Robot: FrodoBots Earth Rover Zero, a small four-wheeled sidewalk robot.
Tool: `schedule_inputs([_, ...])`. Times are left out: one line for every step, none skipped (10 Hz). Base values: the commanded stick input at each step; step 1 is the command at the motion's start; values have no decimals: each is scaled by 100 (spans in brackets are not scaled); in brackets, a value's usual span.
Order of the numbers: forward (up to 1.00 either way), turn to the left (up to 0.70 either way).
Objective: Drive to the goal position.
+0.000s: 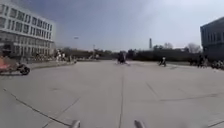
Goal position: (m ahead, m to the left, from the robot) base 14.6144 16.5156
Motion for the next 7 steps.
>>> schedule_inputs([85, 1])
schedule_inputs([85, 1])
schedule_inputs([85, 1])
schedule_inputs([85, 1])
schedule_inputs([85, 1])
schedule_inputs([85, 1])
schedule_inputs([85, 1])
